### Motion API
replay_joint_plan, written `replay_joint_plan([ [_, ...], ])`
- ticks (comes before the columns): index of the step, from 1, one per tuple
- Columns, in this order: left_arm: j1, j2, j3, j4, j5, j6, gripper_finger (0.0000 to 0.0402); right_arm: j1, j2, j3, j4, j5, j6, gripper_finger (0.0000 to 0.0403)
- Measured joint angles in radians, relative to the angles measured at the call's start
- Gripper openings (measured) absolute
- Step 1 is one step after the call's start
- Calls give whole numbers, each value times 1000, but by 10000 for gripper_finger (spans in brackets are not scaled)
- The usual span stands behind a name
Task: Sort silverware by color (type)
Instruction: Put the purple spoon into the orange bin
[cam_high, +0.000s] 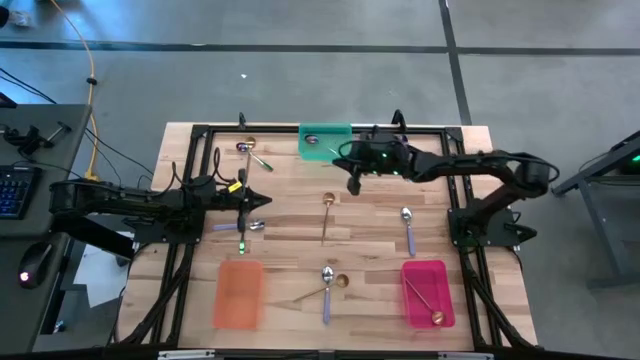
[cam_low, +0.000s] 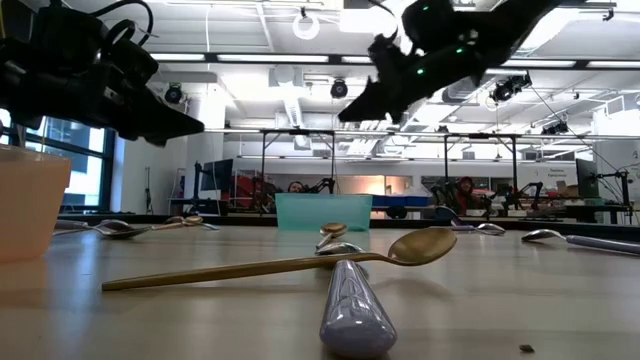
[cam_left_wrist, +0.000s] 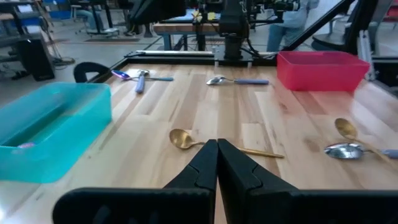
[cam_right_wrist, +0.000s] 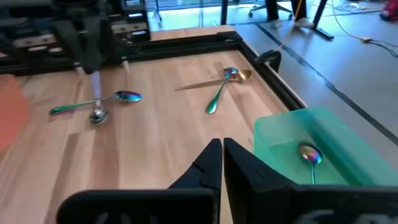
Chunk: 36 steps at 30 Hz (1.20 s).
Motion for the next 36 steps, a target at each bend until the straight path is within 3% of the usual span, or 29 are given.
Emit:
replay_joint_plan([
  [8,0,0,0,-1,10,-56,0,2,-186,-117,-33,0,8,0],
  [18,0,0,12,-8,10,-29,0,0,-414,-158,-171,-1,0,0],
  [22,0,0,12,-4,3,-21,0,0,-416,-230,-70,-3,-2,0],
  [30,1,0,12,59,-71,56,0,-11,-400,-413,312,-27,1,0],
  [36,2,0,12,107,-106,57,0,-18,-405,-458,338,-31,-7,0],
])
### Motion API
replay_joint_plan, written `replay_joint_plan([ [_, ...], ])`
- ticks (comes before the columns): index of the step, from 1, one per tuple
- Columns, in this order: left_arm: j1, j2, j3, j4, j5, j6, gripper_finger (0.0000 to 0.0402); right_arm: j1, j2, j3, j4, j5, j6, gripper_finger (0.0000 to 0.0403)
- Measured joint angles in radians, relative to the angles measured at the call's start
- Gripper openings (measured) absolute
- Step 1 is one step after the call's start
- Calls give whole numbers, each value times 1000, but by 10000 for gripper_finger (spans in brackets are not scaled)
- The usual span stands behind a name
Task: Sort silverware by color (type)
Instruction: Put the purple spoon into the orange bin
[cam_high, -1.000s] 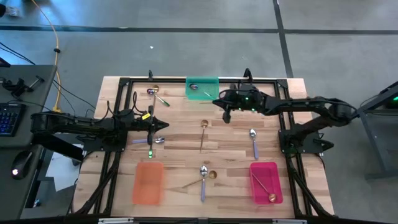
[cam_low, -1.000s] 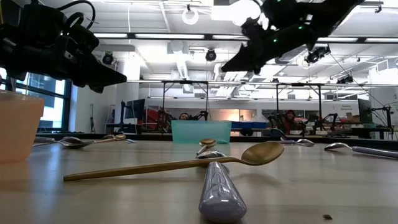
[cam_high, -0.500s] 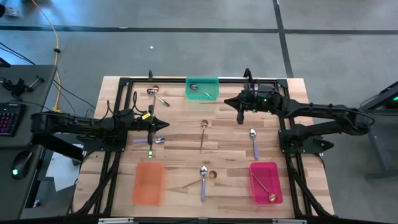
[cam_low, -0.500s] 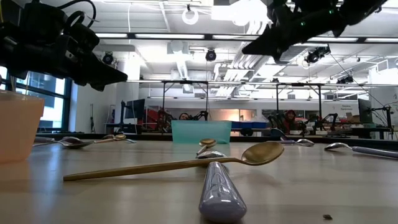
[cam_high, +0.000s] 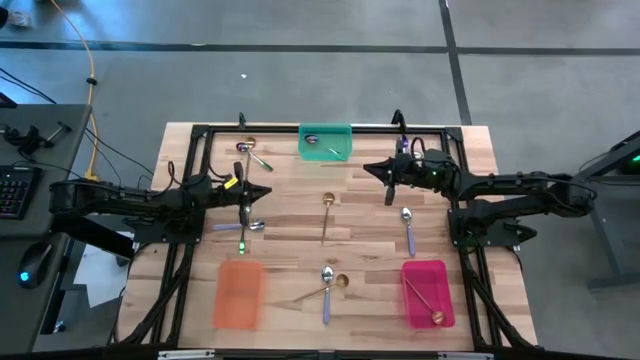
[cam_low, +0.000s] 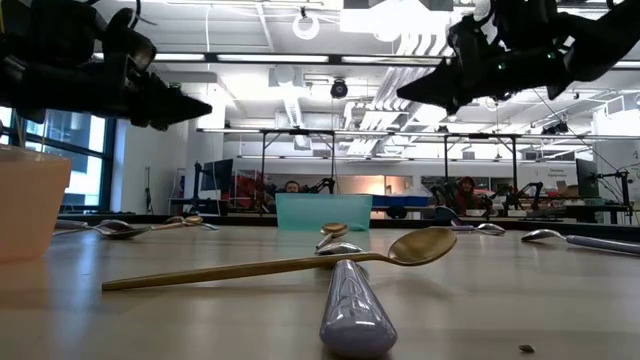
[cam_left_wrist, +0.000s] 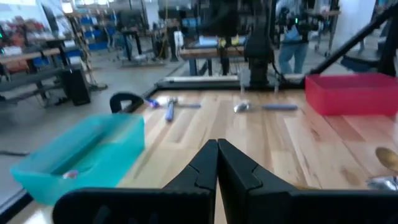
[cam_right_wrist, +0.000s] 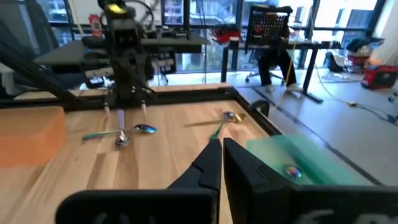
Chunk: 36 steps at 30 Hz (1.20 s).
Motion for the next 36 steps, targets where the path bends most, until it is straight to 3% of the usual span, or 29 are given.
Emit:
replay_joint_plan([
  [4,0,0,1,89,-14,0,0,-7,0,-6,15,1,-54,0],
  [9,0,2,55,76,-79,23,0,-46,0,-6,34,2,-88,0],
  [19,0,158,193,54,-113,11,0,-60,91,-6,42,2,-73,0],
  [29,-3,406,502,-311,-112,5,0,-35,427,-6,481,-46,-9,0],
  [36,-2,511,642,-498,-18,-42,0,-34,583,-6,667,-102,9,0],
])
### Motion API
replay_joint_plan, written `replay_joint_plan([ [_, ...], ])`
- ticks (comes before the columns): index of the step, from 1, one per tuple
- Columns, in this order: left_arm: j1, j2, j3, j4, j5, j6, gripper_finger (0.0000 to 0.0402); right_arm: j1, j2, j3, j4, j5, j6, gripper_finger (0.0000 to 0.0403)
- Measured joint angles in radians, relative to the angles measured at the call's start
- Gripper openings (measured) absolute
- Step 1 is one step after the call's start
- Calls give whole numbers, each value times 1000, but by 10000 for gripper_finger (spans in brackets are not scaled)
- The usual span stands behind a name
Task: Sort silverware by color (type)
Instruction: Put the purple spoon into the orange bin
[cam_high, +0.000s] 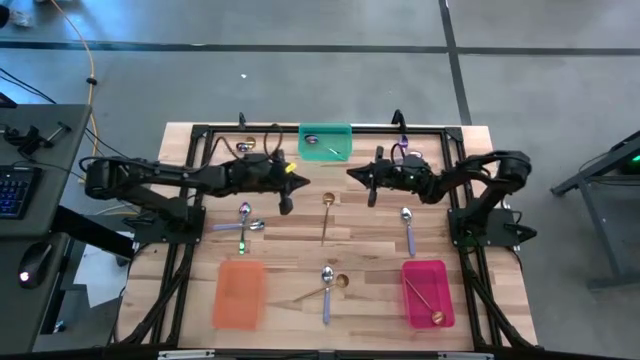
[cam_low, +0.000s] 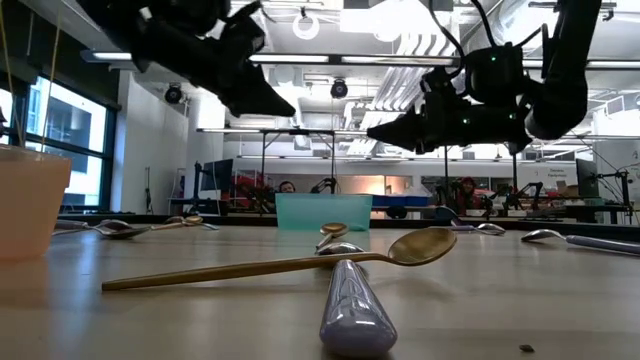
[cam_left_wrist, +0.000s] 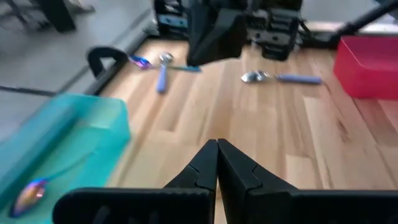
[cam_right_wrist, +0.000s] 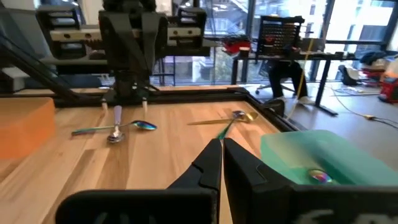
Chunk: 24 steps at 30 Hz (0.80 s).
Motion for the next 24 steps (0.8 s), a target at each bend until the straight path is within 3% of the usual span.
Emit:
replay_joint_plan([
  [4,0,29,50,-103,43,-32,0,0,2,-27,59,-14,6,0],
  [11,7,39,80,-234,45,-13,0,-49,-76,-204,250,-12,7,0],
  [16,37,39,80,-231,43,-9,0,-79,-165,-278,259,13,30,0],
  [24,76,39,80,-173,69,16,0,-54,-251,-288,258,12,48,0],
])
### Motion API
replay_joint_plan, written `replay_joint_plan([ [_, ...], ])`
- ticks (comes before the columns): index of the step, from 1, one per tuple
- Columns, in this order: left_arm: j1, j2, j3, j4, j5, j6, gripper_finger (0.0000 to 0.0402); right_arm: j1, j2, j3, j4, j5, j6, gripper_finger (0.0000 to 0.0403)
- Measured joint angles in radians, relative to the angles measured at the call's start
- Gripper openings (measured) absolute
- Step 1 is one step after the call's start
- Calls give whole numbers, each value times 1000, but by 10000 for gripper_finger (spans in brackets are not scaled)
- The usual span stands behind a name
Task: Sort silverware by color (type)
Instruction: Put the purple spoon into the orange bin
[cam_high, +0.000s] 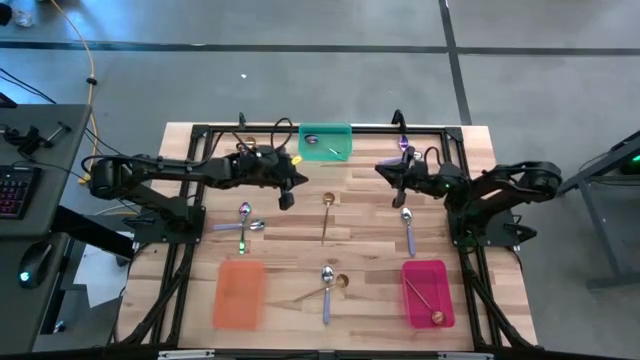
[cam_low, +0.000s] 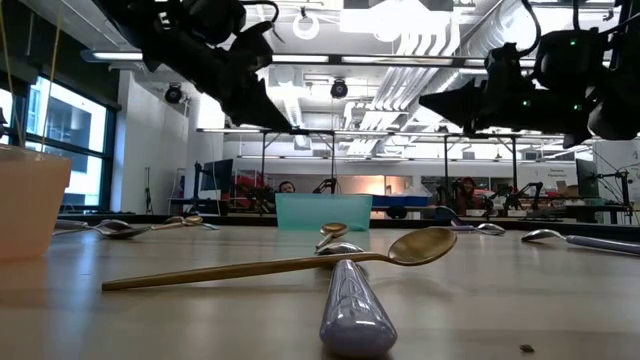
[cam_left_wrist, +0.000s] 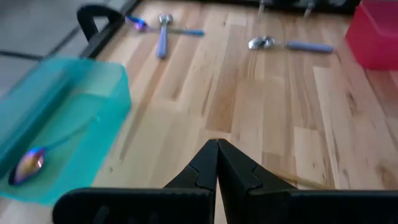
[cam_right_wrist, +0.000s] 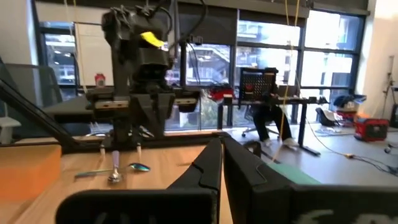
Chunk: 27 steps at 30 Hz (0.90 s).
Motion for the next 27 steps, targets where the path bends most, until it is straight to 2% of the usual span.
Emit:
replay_joint_plan([
  [5,25,2,0,31,47,20,0,11,-7,0,-6,1,-1,0],
  [11,29,2,4,-56,73,22,0,11,-7,0,-27,6,0,0],
  [21,-15,2,180,-562,73,-18,18,11,-7,1,-28,16,-19,0],
  [27,-61,2,202,-806,73,-89,50,11,-6,2,-52,57,-34,0],
])
